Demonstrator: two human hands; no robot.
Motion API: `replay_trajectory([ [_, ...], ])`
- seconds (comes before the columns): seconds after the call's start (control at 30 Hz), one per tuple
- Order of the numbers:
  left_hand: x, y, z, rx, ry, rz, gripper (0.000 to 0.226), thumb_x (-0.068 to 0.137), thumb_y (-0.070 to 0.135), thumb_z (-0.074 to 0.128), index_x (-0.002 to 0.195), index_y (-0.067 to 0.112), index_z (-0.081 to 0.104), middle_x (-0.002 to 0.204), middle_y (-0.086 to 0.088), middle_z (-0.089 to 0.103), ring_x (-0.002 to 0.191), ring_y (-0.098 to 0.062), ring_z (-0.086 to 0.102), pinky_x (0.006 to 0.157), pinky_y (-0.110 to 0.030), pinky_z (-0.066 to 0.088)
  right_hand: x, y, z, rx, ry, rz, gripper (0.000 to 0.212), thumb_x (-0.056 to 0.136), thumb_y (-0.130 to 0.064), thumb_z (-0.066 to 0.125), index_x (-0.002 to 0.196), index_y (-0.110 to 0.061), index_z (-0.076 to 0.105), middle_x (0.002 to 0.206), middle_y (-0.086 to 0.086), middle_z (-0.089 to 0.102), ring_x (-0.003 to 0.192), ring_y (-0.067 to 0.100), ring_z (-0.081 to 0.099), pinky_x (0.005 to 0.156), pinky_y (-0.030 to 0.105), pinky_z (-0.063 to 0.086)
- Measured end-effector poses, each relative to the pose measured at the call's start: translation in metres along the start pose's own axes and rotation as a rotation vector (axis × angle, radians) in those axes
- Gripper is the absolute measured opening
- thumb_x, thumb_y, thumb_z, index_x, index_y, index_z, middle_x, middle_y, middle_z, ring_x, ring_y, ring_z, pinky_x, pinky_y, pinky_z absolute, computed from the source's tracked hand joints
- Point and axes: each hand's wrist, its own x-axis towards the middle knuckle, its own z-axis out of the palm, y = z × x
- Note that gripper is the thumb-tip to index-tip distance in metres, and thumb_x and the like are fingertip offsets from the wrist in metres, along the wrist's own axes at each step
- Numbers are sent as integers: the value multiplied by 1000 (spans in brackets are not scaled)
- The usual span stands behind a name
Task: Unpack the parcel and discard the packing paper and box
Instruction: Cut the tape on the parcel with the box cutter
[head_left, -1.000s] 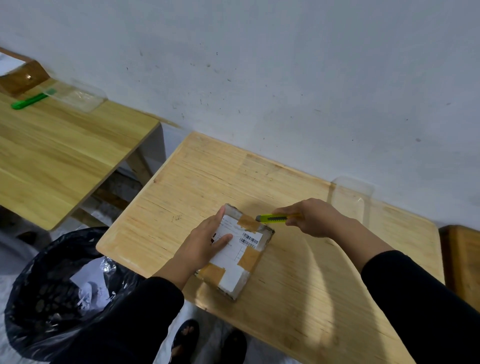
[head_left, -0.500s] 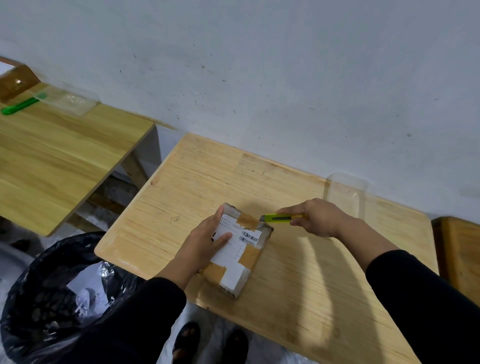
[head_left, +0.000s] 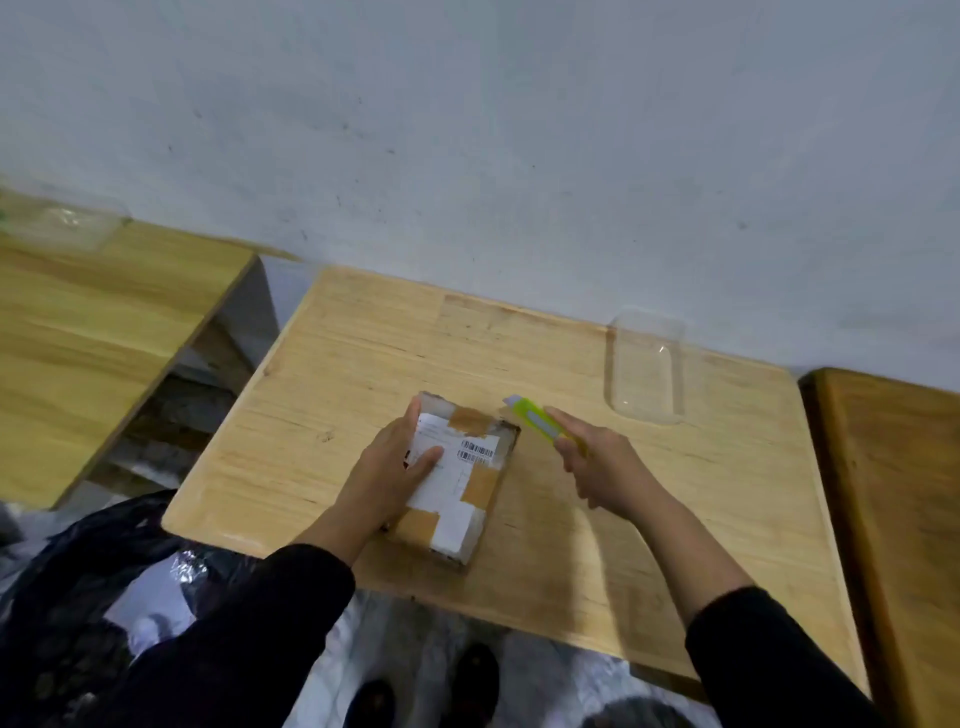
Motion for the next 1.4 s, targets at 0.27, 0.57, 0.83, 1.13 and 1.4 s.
replay_trajectory([
  [0.27,-9,-6,-6,-30,-68,46,73,93,35,48,148,18,3,145,-10,35,128,-24,37,98,-37,39,-72,2,75,196,138,204,45,97,-19,40,140,-29,36,88,-7,49,79,15,45,81,40,49],
  [0.57,-21,-10,-5,-128,-45,81,69,92,33,51,147,25,11,133,-7,50,117,-23,48,92,-31,37,-81,0,103,336,239,271,43,96,-19,43,137,-34,42,81,-8,50,59,8,40,68,28,39],
  [0.83,-20,-11,-3,-141,-47,71,72,92,34,50,147,22,6,140,-8,45,124,-26,45,101,-38,36,-76,-8,106,405,248,324,41,95,-20,45,133,-36,46,81,-7,49,61,15,47,58,27,41],
  [1.13,-22,-10,-3,-118,-56,64,73,93,36,48,148,18,4,141,-10,43,125,-26,43,100,-37,35,-113,-19,108,488,177,336,41,97,-17,43,133,-35,46,66,-16,47,41,12,44,38,19,37],
  [1.4,-27,-8,-10,-134,-89,65,69,95,33,46,148,18,6,139,-12,46,123,-28,44,98,-35,35,-139,-24,102,194,207,265,42,97,-19,42,136,-33,43,127,-7,60,88,14,62,73,17,42],
])
